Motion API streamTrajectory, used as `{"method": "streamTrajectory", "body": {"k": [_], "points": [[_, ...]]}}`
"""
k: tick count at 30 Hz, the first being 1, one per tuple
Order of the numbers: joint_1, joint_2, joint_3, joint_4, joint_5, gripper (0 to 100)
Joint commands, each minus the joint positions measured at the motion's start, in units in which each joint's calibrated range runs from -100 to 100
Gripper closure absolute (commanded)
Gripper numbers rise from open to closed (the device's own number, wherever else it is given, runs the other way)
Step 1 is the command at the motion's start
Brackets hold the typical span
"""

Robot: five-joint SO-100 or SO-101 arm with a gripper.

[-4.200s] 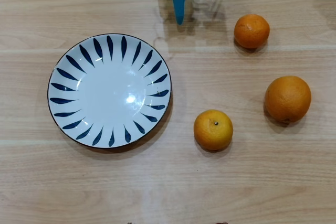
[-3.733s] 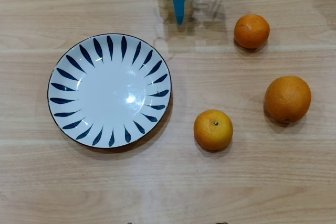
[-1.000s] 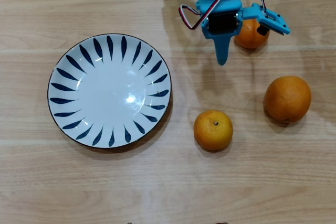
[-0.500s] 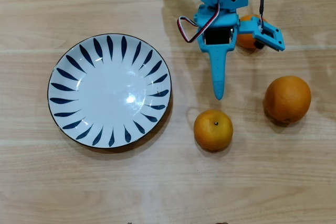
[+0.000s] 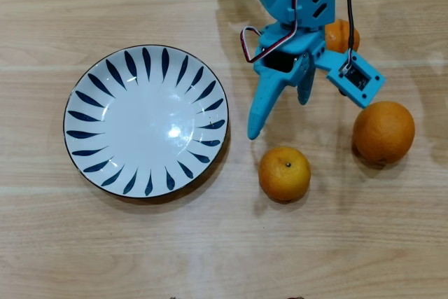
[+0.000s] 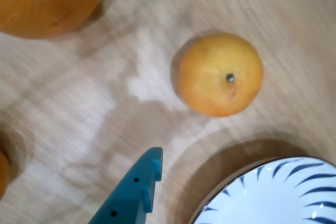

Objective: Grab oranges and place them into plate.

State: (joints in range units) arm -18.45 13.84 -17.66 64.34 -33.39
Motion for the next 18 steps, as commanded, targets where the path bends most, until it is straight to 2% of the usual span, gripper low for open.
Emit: {"method": "streamTrajectory", "body": {"k": [1,10,17,18], "points": [[-1.31,2.81,-6.74,-1.13,-6.19,48],[-4.46,12.2,-7.1,-19.35,-15.96,48],[-4.21,11.27,10.28,-42.04,-19.15,47],[-3.97,10.59,15.81,-48.05,-19.67,47]]}}
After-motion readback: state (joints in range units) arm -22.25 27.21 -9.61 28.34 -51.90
